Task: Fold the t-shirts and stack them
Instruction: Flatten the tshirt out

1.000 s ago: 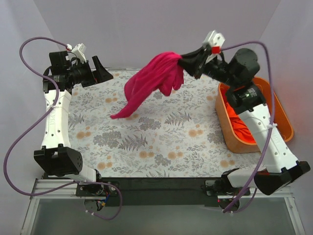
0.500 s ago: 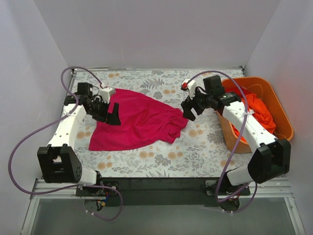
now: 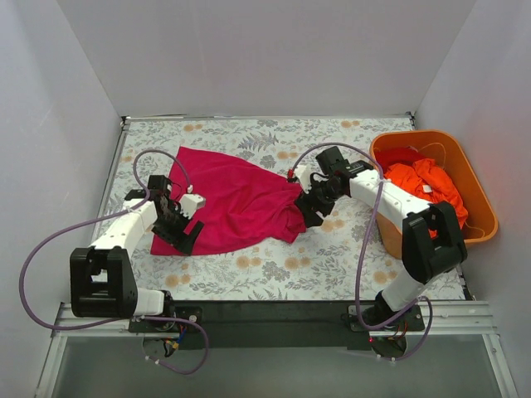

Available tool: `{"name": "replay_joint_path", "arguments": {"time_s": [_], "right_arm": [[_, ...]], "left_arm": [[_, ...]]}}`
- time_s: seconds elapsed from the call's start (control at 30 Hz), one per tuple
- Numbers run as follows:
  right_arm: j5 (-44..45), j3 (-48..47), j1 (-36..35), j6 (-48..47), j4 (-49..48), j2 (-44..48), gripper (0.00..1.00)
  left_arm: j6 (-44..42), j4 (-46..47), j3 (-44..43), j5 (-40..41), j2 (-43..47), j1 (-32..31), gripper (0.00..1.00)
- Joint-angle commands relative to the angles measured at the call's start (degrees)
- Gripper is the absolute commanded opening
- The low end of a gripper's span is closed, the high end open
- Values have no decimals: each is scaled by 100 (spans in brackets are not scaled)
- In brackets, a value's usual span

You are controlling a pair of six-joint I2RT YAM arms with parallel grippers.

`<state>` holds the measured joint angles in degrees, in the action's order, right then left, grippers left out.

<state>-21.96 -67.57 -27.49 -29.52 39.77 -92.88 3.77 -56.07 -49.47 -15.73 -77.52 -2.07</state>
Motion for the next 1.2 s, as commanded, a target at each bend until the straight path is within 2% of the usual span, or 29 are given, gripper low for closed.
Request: {"name": "replay_joint_path", "arguments": {"time_s": [0.0, 0.07, 0.1, 0.2, 0.37, 0.67, 0.73, 0.77, 0.8, 0.9, 0.93, 0.97, 1.07, 1.17], "right_arm": [[-107, -63, -222, 25, -250, -168, 71], [-160, -81, -450, 69, -303, -187, 67], [-195, -55, -538, 69, -312, -143, 61], [-82, 129, -1038, 113, -470, -81, 54], [401, 253, -1479, 165, -847, -194, 51], [903, 358, -1637, 192, -1270, -775, 49], [947, 420, -1707, 201, -1349, -828, 45], [1000, 507, -1725, 201, -1358, -863, 42], [1026, 543, -1734, 201, -1358, -872, 32], [1158, 631, -1725, 131, -1296, -750, 9], [1185, 640, -1708, 96, -1227, -679, 5], [1211, 622, -1681, 52, -1191, -522, 1], [1211, 404, -1471, -211, -981, -337, 1], [1141, -62, -1128, -431, -604, -327, 1]], "left_arm": [[-245, 386, 306, 728, 149, 13, 84], [-245, 431, 447, 921, 114, 13, 85], [-228, 422, 456, 966, 79, 13, 84], [-149, 247, 421, 862, 61, 13, 81], [-43, -140, 202, 729, 149, 22, 80], [-69, -527, -71, 518, 35, 145, 83], [-96, -458, 8, 588, 0, 154, 84], [-113, -414, 43, 632, -9, 154, 85], [-122, -352, 78, 667, -9, 163, 86], [-236, -150, 262, 816, 8, 163, 86], [-306, -10, 367, 869, 26, 154, 86], [-342, 61, 438, 991, 35, 154, 84], [-516, 570, 789, 1500, -26, 154, 82], [-640, 843, 869, 1721, -202, 163, 70]]}}
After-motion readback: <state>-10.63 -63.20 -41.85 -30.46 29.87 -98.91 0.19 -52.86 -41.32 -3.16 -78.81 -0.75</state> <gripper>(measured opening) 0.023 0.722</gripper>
